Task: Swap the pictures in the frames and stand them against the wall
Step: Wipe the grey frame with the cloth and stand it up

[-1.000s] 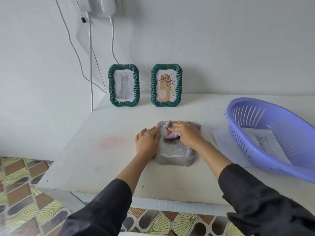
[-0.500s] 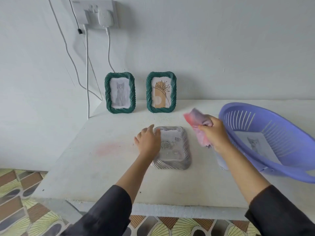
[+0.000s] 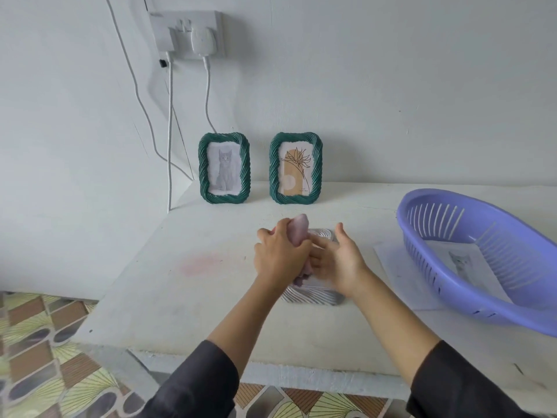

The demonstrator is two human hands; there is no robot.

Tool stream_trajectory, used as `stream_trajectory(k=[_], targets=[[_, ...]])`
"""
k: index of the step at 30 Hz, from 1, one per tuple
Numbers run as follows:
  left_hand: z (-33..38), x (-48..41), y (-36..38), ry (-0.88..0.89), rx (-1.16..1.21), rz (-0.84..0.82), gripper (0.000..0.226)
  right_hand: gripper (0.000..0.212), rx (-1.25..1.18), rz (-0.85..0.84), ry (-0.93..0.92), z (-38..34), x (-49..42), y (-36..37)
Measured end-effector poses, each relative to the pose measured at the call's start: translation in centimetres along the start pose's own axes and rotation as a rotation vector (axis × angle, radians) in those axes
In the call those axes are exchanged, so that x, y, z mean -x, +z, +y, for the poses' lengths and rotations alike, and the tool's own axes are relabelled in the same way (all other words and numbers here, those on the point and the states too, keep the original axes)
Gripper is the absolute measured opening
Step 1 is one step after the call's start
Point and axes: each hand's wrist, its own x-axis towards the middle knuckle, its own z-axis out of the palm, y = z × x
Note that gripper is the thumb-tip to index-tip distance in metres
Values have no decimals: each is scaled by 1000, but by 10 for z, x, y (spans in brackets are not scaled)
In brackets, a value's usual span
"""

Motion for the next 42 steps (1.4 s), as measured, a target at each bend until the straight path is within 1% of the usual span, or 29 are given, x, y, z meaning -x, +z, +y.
stream_trajectory(k=[1, 3, 4, 5, 6, 8, 9, 12, 16, 18, 19, 21, 23, 24, 25, 27, 28, 30, 32, 33, 34, 35, 36, 37, 38, 39, 41, 42], targets=[[-9, -4, -6, -4, -63, 51, 57, 70, 115, 77, -50, 1, -4, -5], [-34, -17, -19, -40, -201, 139, 58, 58, 476, 247, -174, -2, -6, -14], [-49, -25, -24, -65, -275, 150, 60, 51, 668, 341, -254, -2, -6, -21], [-64, -33, -27, -85, -349, 130, 61, 45, 847, 435, -308, -2, -5, -28], [-77, -39, -27, -99, -411, 82, 62, 41, 995, 504, -313, -1, -4, -36], [-94, -44, -21, -119, -489, -18, 67, 41, 1178, 551, -264, 6, -8, -50], [-99, -44, -16, -123, -515, -42, 69, 42, 1225, 546, -259, 11, -10, -55], [-104, -44, -10, -109, -551, -32, 68, 42, 1337, 526, -332, 24, -15, -61], [-104, -44, -14, -89, -576, -49, 65, 45, 1365, 539, -388, 27, -15, -62], [-104, -44, -16, -84, -591, -67, 65, 48, 1380, 538, -379, 28, -13, -62], [-103, -44, -17, -69, -585, -47, 65, 51, 1383, 547, -363, 28, -12, -61], [-94, -41, -17, -5, -539, 66, 61, 52, 1416, 599, -347, 28, -8, -58], [-78, -35, -12, 67, -474, 160, 55, 49, 1523, 690, -322, 28, -4, -53], [-70, -32, -7, 88, -466, 139, 53, 49, 1580, 725, -299, 28, -2, -50], [-63, -28, -1, 97, -490, 76, 52, 48, 1612, 735, -264, 29, 0, -47], [-53, -20, 14, 93, -546, -71, 47, 44, 1595, 718, -194, 30, 0, -42], [-50, -18, 19, 86, -535, -98, 42, 40, 1552, 713, -180, 30, 0, -40], [-44, -15, 25, 56, -463, -95, 36, 30, 1396, 716, -207, 27, 0, -38], [-39, -17, 24, -14, -388, -111, 35, 42, 1241, 709, -215, 23, 1, -38], [-40, -20, 22, -49, -341, -115, 34, 45, 1148, 706, -190, 21, 2, -37], [-41, -24, 21, -73, -265, -113, 32, 40, 1047, 684, -191, 17, 2, -38], [-43, -28, 19, -74, -156, -103, 28, 27, 908, 654, -179, 14, 2, -39], [-44, -31, 15, -55, -12, -100, 20, 8, 744, 611, -180, 9, 3, -40], [-43, -31, 12, -28, 147, -108, 15, 11, 578, 566, -154, 4, 3, -40], [-40, -32, 7, -14, 307, -119, 17, 16, 447, 516, -125, -2, 4, -42], [-35, -34, 2, -15, 467, -142, 17, 15, 369, 471, -116, -8, 6, -42], [-20, -37, -12, -50, 739, -235, 17, 17, 347, 388, -108, -26, 12, -42], [-12, -41, -19, -71, 825, -284, 19, 19, 355, 356, -117, -36, 15, -40]])
